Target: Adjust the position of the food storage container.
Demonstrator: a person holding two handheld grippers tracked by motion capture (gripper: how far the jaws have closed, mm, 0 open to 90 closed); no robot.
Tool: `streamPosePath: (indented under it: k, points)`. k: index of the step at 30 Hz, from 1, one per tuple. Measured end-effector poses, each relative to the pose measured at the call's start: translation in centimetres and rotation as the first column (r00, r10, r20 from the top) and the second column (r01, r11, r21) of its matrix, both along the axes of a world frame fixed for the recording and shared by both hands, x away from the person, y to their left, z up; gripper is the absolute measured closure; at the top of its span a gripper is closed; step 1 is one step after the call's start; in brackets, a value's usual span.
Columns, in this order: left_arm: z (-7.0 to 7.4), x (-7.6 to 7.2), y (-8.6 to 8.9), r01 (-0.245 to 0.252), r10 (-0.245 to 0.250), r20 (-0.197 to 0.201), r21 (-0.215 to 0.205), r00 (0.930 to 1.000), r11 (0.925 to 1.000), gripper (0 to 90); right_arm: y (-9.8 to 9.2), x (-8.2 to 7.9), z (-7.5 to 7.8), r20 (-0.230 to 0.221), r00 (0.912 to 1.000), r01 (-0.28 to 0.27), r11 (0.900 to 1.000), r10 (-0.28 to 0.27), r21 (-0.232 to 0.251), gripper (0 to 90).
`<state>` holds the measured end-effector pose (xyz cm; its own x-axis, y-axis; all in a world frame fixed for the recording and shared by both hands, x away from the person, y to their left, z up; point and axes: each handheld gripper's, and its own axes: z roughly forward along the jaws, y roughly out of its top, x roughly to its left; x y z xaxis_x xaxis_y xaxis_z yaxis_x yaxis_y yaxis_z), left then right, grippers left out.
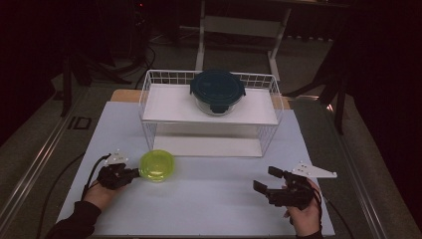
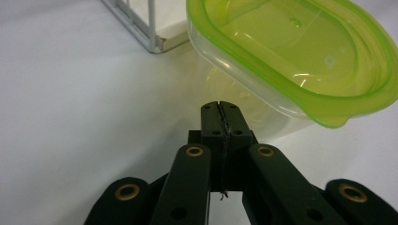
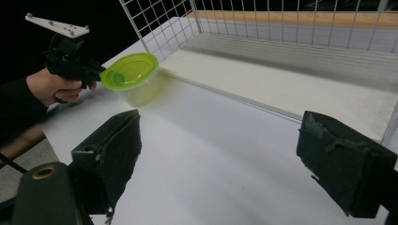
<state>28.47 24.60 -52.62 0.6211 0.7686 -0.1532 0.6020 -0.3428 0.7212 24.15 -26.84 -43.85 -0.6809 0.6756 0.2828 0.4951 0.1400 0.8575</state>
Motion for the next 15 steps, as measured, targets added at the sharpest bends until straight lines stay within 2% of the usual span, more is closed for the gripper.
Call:
streamPosePath:
  k: [15]
  points:
    - [-0.2, 1.0, -2.6, 0.034, -0.034, -0.017, 0.002, 0.9993, 0.9994, 88.9, 0.0, 0.0, -0.1, -0.006, 1.0, -0.002, 1.0, 0.002, 0.003, 13.8]
